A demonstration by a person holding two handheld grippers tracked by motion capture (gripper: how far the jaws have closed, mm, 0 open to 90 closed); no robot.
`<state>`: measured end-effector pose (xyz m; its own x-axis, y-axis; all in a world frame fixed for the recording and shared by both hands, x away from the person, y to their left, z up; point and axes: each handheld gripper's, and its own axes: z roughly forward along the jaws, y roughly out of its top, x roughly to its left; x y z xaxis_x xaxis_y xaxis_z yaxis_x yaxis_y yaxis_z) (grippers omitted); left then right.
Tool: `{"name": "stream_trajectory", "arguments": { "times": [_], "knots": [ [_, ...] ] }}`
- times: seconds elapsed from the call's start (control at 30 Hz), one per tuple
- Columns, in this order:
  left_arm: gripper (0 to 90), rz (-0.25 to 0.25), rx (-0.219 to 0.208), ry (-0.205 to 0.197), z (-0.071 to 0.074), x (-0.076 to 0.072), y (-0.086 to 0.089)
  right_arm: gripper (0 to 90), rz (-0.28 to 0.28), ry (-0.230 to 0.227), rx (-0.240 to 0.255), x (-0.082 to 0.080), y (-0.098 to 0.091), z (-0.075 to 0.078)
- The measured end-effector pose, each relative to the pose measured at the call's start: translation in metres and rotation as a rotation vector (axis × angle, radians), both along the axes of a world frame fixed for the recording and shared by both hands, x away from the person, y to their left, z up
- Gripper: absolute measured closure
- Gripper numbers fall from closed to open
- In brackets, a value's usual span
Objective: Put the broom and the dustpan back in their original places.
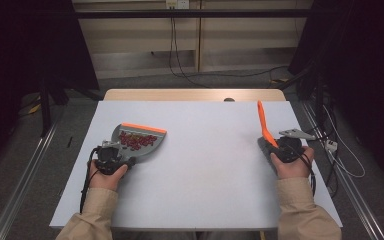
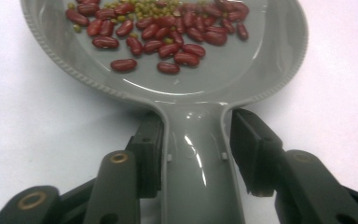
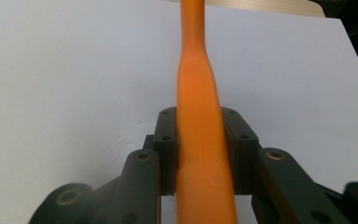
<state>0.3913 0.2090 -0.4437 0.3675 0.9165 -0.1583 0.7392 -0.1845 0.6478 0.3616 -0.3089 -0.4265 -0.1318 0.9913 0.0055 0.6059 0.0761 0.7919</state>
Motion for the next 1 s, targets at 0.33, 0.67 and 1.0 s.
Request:
{"name": "stream_trajectory", "arguments": {
  "times": [0.33, 0.67, 1.0],
  "knots": [
    [52.7, -0.026, -0.014, -0.004, 0.000, -0.003, -0.004, 69.8, 0.001, -0.006, 0.048, -0.001, 0.001, -0.001],
    [49.8, -0.060, -0.025, 0.003, 0.000, -0.004, -0.009, 68.6, 0.023, -0.010, 0.063, -0.001, 0.009, -0.001],
    [46.4, -0.103, -0.046, 0.005, -0.001, -0.006, -0.015, 67.5, 0.032, -0.007, 0.079, -0.001, 0.017, -0.002]
  ]
}}
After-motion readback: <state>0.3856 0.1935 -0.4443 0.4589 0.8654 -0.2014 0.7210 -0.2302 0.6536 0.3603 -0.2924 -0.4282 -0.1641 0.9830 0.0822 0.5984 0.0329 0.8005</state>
